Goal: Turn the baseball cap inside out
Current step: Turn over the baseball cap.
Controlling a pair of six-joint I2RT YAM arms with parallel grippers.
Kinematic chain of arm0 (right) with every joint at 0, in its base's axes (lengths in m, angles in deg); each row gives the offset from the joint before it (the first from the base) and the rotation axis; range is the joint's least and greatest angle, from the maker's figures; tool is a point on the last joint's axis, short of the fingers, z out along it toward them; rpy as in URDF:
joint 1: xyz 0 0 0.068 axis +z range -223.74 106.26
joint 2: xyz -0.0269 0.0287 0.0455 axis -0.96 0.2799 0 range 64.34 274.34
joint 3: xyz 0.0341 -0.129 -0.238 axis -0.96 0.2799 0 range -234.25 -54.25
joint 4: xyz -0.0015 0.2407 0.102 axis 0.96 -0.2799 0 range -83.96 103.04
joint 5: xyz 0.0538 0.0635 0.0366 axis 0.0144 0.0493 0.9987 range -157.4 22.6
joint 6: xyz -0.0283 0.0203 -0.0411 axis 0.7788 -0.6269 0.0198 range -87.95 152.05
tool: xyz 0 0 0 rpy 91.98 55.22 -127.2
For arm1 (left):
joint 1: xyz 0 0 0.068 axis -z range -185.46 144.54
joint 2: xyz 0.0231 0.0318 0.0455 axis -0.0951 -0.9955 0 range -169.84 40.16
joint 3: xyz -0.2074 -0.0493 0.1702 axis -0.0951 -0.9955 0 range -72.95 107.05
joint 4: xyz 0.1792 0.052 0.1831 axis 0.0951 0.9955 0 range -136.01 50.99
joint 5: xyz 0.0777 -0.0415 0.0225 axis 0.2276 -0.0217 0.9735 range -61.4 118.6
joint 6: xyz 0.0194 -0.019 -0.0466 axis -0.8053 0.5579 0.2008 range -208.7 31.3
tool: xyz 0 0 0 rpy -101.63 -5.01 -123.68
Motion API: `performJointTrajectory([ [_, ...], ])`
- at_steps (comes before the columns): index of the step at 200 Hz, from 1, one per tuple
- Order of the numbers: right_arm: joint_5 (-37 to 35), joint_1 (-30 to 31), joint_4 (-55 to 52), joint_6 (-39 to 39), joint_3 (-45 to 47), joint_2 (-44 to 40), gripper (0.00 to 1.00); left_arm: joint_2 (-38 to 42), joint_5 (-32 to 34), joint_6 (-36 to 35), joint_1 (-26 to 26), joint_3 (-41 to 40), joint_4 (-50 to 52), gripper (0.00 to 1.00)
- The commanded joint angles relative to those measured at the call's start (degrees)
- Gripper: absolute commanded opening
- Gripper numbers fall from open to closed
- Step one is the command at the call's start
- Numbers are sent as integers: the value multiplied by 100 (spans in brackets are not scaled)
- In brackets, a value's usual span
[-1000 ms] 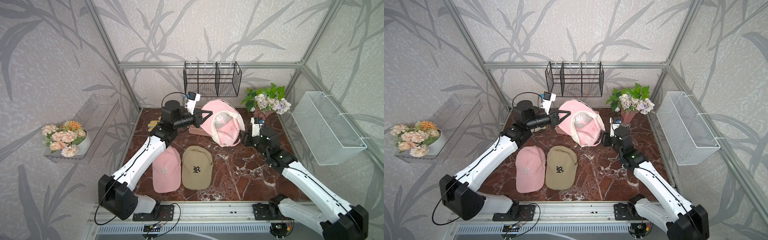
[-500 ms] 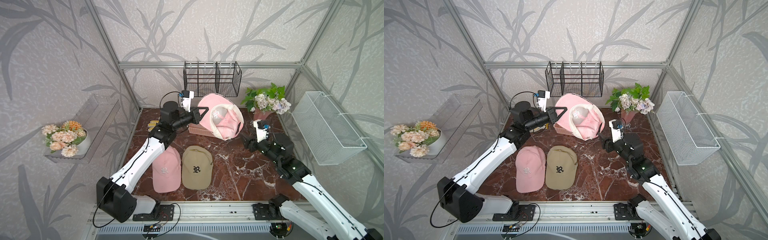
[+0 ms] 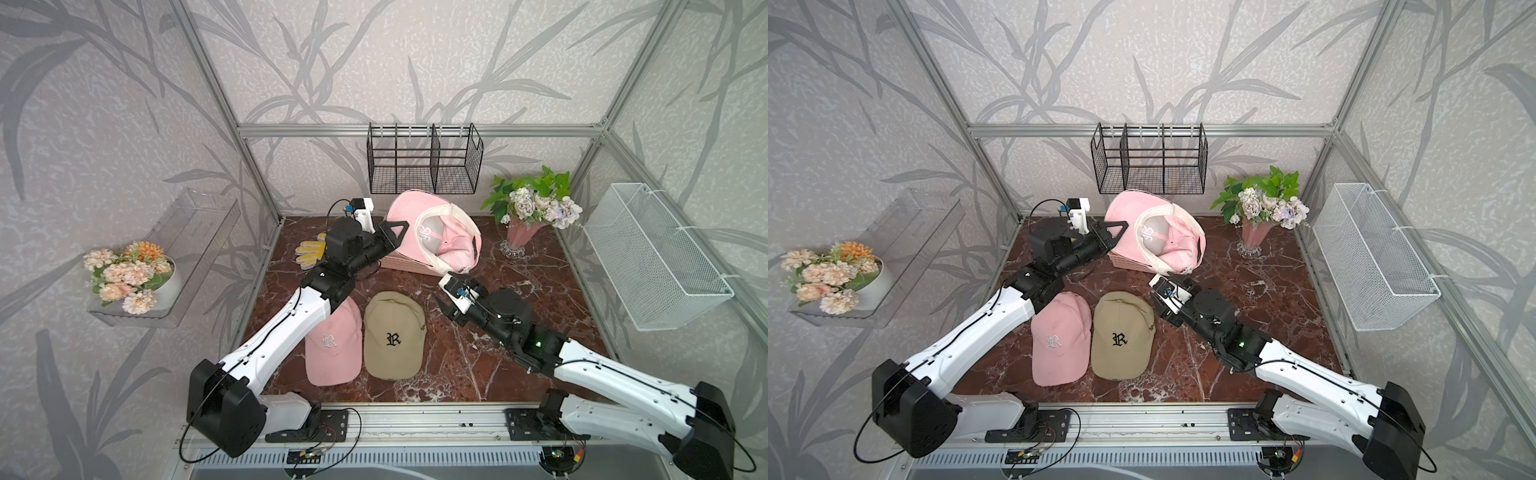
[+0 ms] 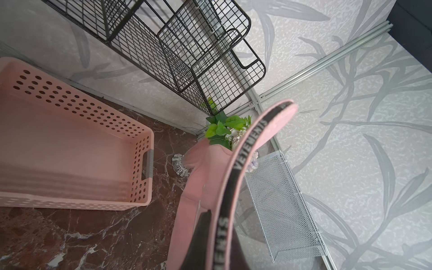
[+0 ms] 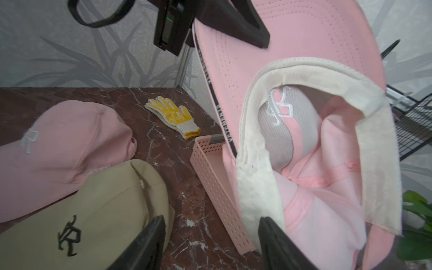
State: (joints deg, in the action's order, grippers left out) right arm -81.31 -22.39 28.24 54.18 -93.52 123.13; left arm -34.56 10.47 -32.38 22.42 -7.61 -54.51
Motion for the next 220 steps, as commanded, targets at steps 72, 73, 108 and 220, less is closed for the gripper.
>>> performJointTrajectory([
  [72, -1199, 24, 1398, 1023, -85, 779, 30, 63, -347, 370, 165, 68, -544, 0],
  [73, -1178, 28, 1345, 1018, -92, 777, 29, 59, -352, 362, 165, 72, -542, 0],
  [108, 957, -496, -600, -210, -574, 490, 12, -178, -470, -488, 160, 657, -68, 0],
  [220, 4654, -1995, -3391, -1580, -1342, 885, 24, -913, -1119, -4311, 152, 2650, 2125, 0],
])
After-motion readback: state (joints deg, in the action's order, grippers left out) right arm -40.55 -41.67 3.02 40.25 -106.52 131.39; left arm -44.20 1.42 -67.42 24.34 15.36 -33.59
